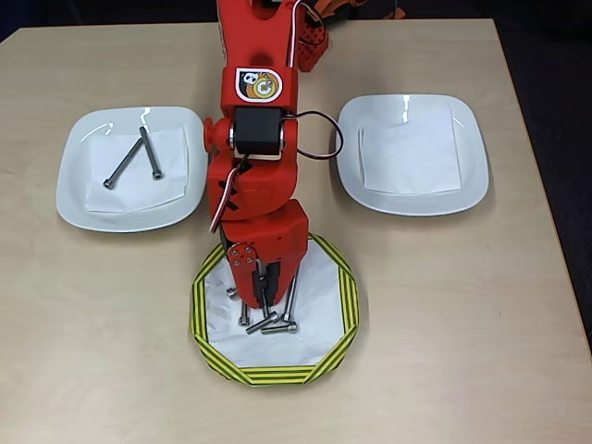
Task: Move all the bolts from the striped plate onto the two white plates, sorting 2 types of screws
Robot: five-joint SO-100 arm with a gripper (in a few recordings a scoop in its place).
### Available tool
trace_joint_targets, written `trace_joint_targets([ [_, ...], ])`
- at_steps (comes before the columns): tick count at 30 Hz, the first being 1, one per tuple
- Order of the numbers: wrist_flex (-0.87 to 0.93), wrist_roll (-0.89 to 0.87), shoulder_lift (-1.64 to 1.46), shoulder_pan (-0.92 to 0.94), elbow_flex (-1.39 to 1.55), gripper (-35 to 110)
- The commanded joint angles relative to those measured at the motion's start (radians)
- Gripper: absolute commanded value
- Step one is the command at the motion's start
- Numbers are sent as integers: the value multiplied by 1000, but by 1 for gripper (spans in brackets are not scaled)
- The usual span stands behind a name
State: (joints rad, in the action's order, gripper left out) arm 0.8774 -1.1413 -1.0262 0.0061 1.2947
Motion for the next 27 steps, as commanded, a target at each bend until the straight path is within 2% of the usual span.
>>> trace_joint_targets([
  [1, 84, -12, -15, 9, -44, 0],
  [12, 405, 34, 12, 9, -383, 0],
  [27, 414, 26, 37, -12, -422, 0],
])
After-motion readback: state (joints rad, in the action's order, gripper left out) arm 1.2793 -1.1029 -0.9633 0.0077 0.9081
